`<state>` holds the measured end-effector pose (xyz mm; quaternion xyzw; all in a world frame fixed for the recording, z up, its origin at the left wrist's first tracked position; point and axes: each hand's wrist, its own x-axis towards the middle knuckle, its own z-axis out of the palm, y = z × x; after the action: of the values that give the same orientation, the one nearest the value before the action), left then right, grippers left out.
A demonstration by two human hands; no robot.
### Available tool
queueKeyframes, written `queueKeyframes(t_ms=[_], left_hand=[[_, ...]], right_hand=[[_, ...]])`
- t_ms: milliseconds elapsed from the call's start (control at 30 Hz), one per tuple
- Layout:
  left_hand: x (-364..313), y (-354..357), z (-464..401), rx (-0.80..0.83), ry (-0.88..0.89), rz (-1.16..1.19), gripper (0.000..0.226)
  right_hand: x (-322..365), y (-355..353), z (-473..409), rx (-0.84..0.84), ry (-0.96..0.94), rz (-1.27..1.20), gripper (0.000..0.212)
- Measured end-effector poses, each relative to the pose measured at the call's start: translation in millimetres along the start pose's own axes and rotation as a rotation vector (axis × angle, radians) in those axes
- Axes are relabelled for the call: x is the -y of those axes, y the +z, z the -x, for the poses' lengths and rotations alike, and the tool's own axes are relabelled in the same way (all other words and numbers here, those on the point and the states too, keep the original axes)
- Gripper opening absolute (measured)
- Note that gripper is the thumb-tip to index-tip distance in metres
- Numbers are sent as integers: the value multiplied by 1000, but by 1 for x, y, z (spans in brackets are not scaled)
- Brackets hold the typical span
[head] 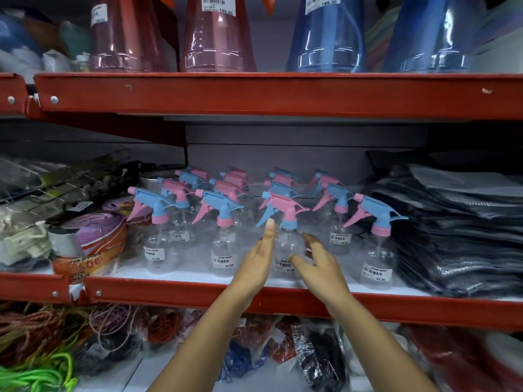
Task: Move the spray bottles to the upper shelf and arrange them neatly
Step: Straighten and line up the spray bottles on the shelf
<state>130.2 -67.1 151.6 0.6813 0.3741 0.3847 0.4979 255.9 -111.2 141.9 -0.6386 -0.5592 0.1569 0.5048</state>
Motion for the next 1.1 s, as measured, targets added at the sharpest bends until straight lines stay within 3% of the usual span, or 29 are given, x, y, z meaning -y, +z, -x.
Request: queueKeyframes(t_ms=[100,200,267,333,467,533,667,867,1100], left_hand=[[1,5,3,-61,36,-11,87],[2,19,14,-318,231,99,40],[4,32,20,-457,329,179,32],[4,47,20,-419,343,225,40],[-8,81,9,-76,171,210,69],[-17,98,3,96,62,166,85],[-34,119,-7,254,-34,132,81],[-37,121,-12,242,-65,113,89],[-32,109,-12,165,-94,104,91]], right_hand=[[0,-3,4,-14,7,-33,54],[-8,-11,12,-171,-61,-35,49],[-15,-22,17,-326,-127,-56,40],[-23,-37,24,-475,-183,-78,33],[-42,-72,29,-657,-217,-11,29],[-55,-86,27,-626,-142,6,35],[-67,-103,21,-442,-10,63,41],[-62,-104,7,-276,21,87,42],[-53,-90,-5,-239,-35,68,41]])
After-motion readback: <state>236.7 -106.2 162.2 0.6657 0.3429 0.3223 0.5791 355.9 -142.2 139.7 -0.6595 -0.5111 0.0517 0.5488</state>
